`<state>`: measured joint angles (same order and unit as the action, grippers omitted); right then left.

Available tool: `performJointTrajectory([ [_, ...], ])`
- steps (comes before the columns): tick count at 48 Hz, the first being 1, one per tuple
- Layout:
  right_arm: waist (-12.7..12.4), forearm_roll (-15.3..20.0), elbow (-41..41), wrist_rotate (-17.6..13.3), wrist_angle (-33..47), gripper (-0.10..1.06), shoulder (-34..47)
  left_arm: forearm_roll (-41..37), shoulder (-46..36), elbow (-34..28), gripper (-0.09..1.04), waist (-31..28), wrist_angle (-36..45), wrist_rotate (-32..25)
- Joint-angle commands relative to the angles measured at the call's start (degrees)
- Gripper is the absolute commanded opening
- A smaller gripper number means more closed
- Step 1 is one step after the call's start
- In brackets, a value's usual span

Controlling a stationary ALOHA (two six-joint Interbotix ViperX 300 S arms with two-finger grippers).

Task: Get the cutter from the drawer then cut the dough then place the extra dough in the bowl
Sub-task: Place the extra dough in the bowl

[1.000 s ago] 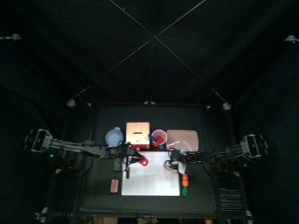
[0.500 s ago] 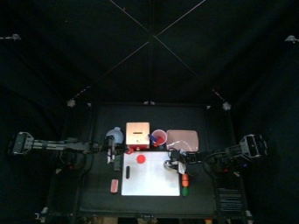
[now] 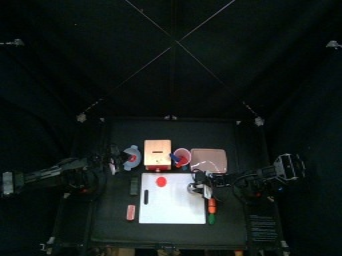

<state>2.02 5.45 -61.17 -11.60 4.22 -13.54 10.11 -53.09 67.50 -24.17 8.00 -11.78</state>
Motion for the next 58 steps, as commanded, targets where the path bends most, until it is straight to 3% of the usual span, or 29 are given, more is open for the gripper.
performJointTrajectory([
  [1,-0.18,-0.09,1.14,0.18,0.18,0.76,-0.7,-1.85,0.53,0.0,0.61,-2.9,-0.09,-0.18],
  [20,-0.26,-1.76,2.46,0.0,0.18,0.76,-0.7,-2.46,1.76,2.72,0.89,-3.6,-0.44,-0.18],
  [58,-0.09,-1.41,3.87,-0.09,-0.62,0.76,2.02,-22.68,2.29,5.27,0.9,-1.76,-5.89,-4.57],
])
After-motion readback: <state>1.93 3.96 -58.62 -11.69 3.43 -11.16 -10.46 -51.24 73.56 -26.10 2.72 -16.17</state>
